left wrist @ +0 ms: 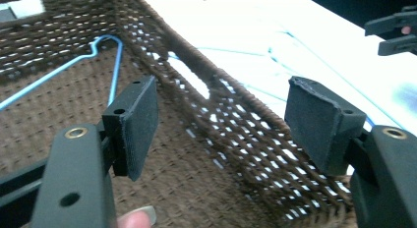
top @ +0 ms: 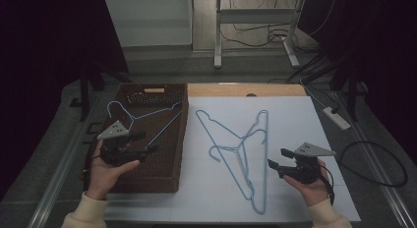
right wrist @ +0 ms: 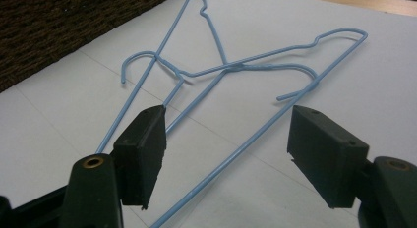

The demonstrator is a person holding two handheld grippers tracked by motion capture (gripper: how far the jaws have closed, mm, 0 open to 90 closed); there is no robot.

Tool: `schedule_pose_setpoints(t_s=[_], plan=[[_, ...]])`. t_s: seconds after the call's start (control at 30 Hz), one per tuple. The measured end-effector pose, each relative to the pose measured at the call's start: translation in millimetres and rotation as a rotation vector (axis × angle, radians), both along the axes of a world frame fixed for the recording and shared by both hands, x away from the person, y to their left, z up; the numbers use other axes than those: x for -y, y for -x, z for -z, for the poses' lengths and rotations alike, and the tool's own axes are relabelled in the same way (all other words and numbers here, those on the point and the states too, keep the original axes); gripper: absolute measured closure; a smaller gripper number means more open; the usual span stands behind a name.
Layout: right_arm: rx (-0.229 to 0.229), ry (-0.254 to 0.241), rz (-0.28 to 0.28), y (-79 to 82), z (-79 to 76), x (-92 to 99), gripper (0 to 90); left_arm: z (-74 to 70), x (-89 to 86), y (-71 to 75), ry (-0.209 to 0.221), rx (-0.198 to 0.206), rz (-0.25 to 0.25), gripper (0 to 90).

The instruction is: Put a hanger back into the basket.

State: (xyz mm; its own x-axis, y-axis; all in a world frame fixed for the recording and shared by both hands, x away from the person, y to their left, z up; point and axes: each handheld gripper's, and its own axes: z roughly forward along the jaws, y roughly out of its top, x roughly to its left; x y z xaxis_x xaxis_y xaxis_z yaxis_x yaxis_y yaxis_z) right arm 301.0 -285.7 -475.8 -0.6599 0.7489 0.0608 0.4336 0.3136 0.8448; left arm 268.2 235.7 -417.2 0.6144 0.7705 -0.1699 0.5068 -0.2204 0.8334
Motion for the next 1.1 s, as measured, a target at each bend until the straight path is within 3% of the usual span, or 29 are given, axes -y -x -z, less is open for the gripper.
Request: schedule_pose_setpoints(t_s=[0.3,0.47,0.77,1.1], plan=[[0.005,-0.001,-0.001,0.5,-1.1,1.0,31.3,11.2,30.6,11.1,-0.029,-0.003,0.058,29.9],[0.004,0.000,-0.003,0.4,-0.8,0.8,31.4,14.5,40.3,14.3,-0.008,-0.012,0.080,29.9],[0.002,0.009,-0.004,-0.4,0.3,-0.3,31.4,17.0,45.0,13.8,0.001,-0.016,0.089,30.1],[-0.006,-0.001,-0.014,-1.0,-1.1,1.3,32.4,15.1,42.6,16.1,-0.001,0.007,0.087,30.3]])
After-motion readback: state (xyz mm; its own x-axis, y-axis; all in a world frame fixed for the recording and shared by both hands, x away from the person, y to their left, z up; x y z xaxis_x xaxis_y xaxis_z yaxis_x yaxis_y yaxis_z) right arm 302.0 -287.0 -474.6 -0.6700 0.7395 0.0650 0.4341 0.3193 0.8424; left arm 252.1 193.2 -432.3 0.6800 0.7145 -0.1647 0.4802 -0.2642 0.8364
